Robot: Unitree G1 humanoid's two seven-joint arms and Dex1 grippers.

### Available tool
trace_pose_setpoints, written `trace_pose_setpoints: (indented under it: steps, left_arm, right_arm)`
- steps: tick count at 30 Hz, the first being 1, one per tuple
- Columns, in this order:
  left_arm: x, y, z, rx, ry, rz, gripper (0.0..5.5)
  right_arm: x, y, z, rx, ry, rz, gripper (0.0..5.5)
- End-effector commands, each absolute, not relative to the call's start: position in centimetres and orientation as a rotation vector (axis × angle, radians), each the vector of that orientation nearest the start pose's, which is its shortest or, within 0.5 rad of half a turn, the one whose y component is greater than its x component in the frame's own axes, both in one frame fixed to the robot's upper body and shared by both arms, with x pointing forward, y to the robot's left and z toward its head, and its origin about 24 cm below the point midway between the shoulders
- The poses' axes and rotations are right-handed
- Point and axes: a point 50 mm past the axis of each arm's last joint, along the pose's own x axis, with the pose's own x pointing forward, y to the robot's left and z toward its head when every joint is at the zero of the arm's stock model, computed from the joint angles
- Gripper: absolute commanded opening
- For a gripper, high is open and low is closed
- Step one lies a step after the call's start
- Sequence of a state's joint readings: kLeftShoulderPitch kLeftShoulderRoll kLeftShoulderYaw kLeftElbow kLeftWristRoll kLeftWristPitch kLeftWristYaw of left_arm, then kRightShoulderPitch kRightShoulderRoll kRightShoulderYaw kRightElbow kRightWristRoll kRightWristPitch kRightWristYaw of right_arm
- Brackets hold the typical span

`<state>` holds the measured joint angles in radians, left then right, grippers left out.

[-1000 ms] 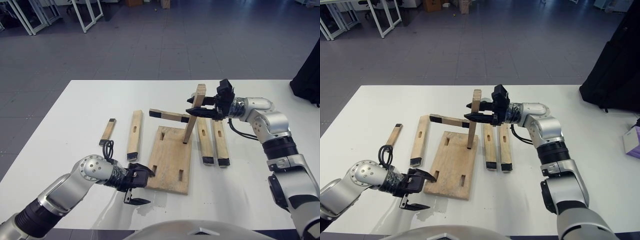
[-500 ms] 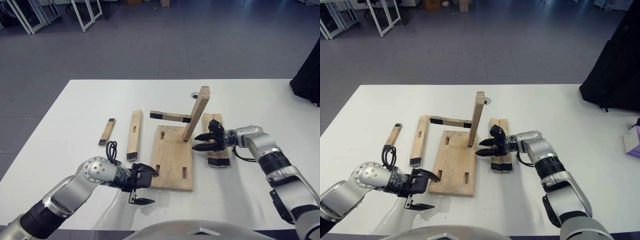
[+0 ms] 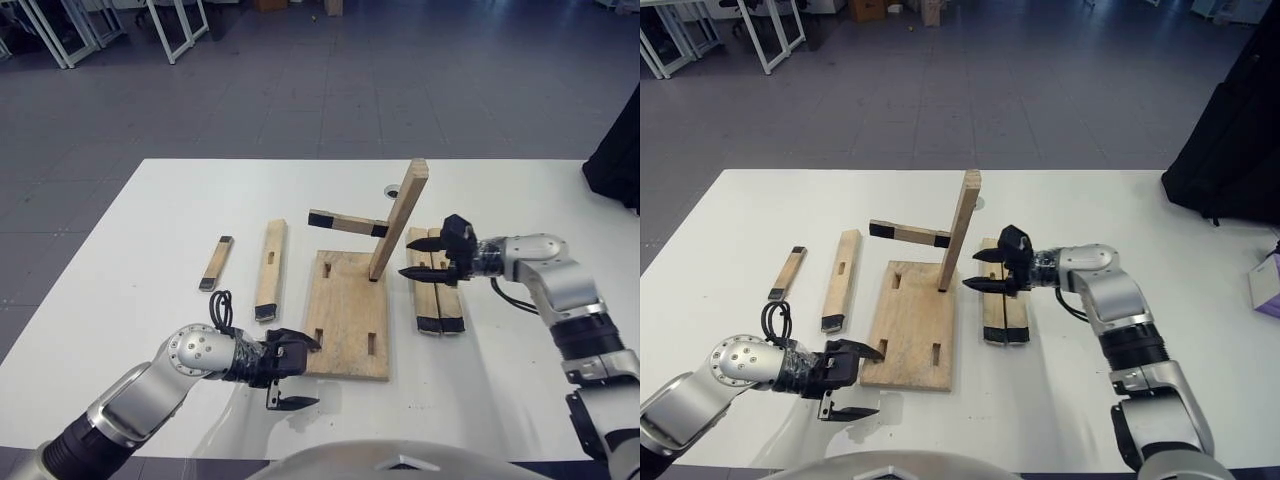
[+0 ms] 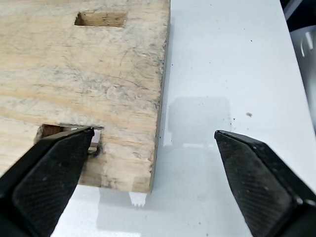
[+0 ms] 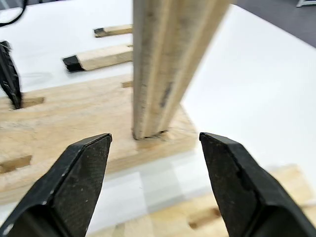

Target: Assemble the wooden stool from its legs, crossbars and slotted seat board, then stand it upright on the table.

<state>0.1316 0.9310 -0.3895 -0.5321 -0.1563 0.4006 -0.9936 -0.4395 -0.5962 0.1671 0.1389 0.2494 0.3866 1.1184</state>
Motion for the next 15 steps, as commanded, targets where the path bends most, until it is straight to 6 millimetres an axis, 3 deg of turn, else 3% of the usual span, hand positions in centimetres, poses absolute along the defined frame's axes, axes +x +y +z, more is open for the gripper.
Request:
trace_pose_setpoints:
  steps: [1, 4, 7, 9, 13, 15]
  left_arm:
    - [13.6, 17.3, 2.9, 0.429, 0.828, -1.306, 4.51]
    - [13.4, 17.1, 2.4, 0.409, 0.834, -1.272, 4.51]
    - [13.4, 17.1, 2.1, 0.375, 0.837, -1.233, 4.51]
    - [13.5, 17.1, 2.0, 0.365, 0.836, -1.222, 4.51]
    - [13.7, 16.9, 1.9, 0.369, 0.833, -1.223, 4.51]
    - [13.7, 16.8, 2.0, 0.371, 0.83, -1.223, 4.51]
  right_arm:
    - [29.5, -19.6, 14.4, -0.313, 0.207, 1.08, 3.28]
    - [29.1, -19.6, 18.4, -0.264, 0.05, 1.105, 3.28]
    - [30.2, -18.9, 23.8, -0.175, -0.193, 1.024, 3.28]
    - [30.7, -17.8, 25.8, -0.13, -0.295, 0.992, 3.28]
    - [31.5, -16.0, 27.6, -0.094, -0.404, 0.918, 3.28]
    - [31.7, -14.8, 25.6, -0.072, -0.35, 0.947, 3.28]
